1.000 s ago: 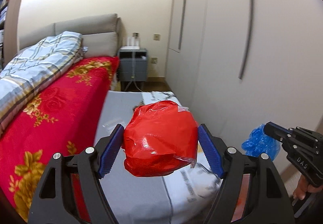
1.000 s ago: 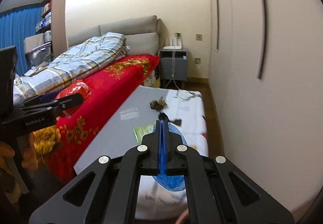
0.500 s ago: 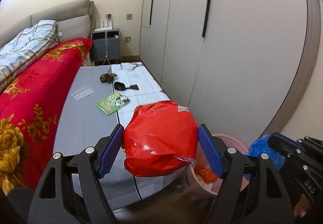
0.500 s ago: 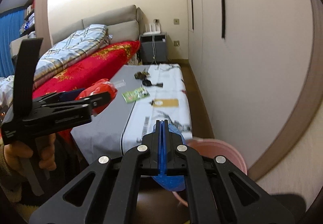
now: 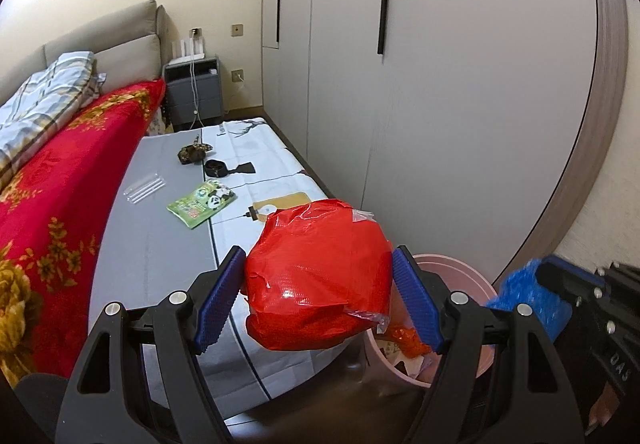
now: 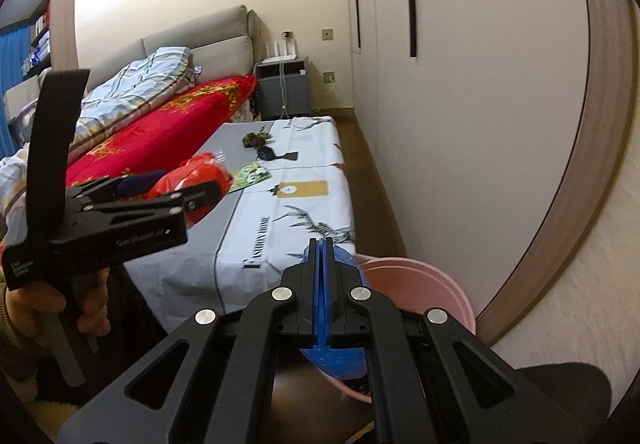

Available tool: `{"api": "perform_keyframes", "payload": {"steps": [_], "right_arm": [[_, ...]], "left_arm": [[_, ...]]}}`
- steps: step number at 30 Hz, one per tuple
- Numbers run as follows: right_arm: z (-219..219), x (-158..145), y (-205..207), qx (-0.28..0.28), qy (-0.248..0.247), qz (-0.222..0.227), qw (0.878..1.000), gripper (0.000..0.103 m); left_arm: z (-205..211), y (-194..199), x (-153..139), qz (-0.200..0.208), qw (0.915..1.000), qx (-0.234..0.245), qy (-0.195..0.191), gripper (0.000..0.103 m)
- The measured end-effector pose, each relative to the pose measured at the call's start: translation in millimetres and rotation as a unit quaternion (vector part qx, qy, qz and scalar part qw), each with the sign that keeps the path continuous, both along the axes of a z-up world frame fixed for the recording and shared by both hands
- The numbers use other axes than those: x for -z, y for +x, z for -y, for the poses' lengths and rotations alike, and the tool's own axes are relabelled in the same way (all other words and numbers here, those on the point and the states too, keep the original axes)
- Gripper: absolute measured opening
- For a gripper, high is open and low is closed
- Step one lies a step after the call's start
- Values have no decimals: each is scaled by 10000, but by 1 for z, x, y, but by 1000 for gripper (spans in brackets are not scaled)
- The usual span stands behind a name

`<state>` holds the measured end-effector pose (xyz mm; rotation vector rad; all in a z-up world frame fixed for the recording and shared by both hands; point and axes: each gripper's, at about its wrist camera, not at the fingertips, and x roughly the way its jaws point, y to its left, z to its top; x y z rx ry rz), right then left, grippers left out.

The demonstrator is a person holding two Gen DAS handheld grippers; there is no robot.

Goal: Collect trash
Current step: 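Carry the red and blue bags over the pink bin with both grippers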

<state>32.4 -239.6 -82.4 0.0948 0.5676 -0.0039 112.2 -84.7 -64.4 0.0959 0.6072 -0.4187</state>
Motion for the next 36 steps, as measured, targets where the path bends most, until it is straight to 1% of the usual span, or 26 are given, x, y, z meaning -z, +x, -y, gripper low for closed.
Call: {"api": "perform_keyframes", "payload": {"steps": [3, 7, 15, 19, 20, 22, 24, 26, 27, 30, 33, 35, 36], "right_arm": [[13, 3, 8, 153, -16, 19, 9999, 2], [32, 12, 22, 344, 35, -73, 9994, 2], [57, 38, 40, 568, 79, -287, 9979, 2], [70, 48, 50, 670, 235, -424, 9966, 2], [73, 50, 52, 716, 280, -448, 9960, 2], [79, 52, 57, 803, 331, -470, 9951, 6], [85, 55, 59, 887, 418, -532, 9938, 13], [91, 57, 60, 1000, 513, -565, 9921, 45], [93, 57, 58, 1059, 539, -543, 9914, 49], [95, 56, 55, 1182, 529, -492, 9904, 52], [96, 54, 52, 1336, 425, -430, 9892, 58], [97, 50, 48, 1516, 305, -332, 9874, 69], [97, 47, 45, 1664, 186, -245, 9856, 73]], "left_arm": [[6, 4, 4, -60, 10000, 27, 23, 73], [13, 11, 8, -153, 9999, 64, 37, 73], [34, 23, 20, -255, 9995, 175, 119, 73], [45, 32, 25, -350, 9990, 241, 124, 73], [47, 34, 27, -376, 9989, 254, 117, 73], [52, 37, 29, -412, 9987, 285, 104, 73], [56, 40, 31, -436, 9985, 320, 104, 73], [61, 42, 33, -472, 9982, 357, 102, 73], [63, 44, 35, -497, 9980, 376, 102, 73], [69, 46, 37, -555, 9975, 418, 90, 73], [74, 45, 38, -581, 9970, 498, 68, 73], [78, 45, 37, -596, 9966, 560, 46, 73], [80, 46, 37, -610, 9964, 594, 27, 73]]}}
